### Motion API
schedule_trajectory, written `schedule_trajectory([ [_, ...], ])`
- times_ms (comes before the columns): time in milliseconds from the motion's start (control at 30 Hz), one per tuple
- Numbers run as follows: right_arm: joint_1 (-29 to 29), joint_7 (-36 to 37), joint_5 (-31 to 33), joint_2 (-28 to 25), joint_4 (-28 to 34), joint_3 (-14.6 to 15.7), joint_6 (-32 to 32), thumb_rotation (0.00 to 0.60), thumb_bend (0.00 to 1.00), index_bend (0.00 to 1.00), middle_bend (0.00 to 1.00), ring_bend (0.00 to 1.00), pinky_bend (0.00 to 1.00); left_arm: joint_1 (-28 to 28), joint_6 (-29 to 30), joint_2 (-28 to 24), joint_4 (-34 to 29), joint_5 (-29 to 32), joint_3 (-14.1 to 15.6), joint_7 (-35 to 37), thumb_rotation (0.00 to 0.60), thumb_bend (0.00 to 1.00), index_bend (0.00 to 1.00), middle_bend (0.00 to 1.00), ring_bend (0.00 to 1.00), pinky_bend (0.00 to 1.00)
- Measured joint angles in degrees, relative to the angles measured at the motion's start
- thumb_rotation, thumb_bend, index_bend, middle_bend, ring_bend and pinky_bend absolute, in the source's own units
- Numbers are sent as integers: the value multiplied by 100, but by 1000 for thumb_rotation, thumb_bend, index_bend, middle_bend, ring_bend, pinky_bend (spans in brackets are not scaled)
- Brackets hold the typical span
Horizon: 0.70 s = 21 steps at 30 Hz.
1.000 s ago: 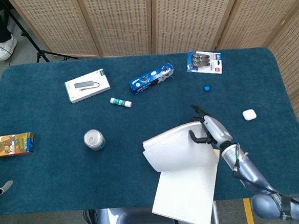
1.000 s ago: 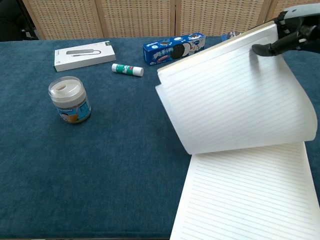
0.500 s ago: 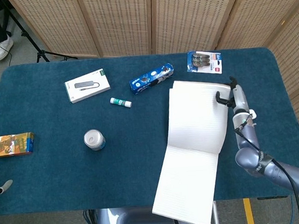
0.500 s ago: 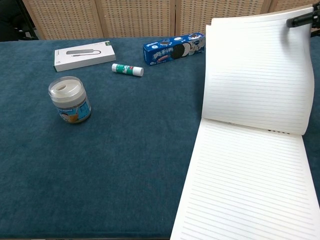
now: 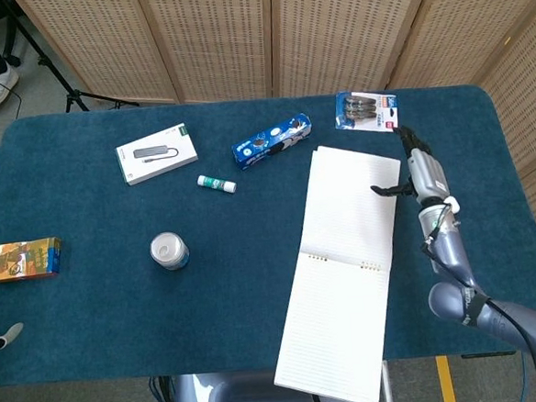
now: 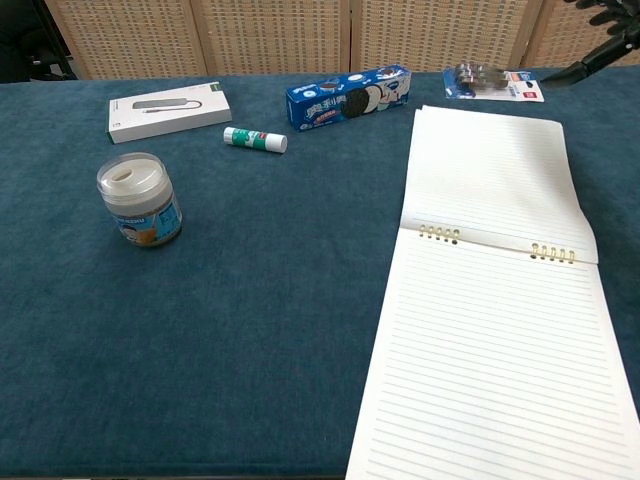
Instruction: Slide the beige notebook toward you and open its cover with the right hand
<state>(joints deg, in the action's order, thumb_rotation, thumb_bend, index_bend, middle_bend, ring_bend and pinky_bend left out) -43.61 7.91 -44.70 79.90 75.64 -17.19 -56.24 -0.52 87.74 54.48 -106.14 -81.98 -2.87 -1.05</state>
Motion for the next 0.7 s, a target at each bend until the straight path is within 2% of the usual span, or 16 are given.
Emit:
schedule_trajectory([
  [167, 353, -189, -1344, -306, 505, 443, -703, 600, 0, 0, 0, 0, 0, 39, 107, 8, 24, -75, 6, 15, 600, 0, 0, 0, 0, 0],
  [400, 1200, -831, -3556, -742, 1156, 1407, -2241, 600, 0, 0, 0, 0, 0, 95, 223, 62, 51, -226, 46, -17, 600, 0, 0, 0, 0, 0],
  [533, 1703, -1394, -4255, -792, 1294, 1773, -3041, 600, 0, 0, 0, 0, 0, 103, 244, 83, 60, -276, 63, -59, 600, 0, 0, 0, 0, 0],
  [700, 2235, -1890, -4645, -652, 1409, 1949, -3778, 600, 0, 0, 0, 0, 0, 123, 361, 200, 94, -257, 19, -312, 600, 0, 0, 0, 0, 0],
])
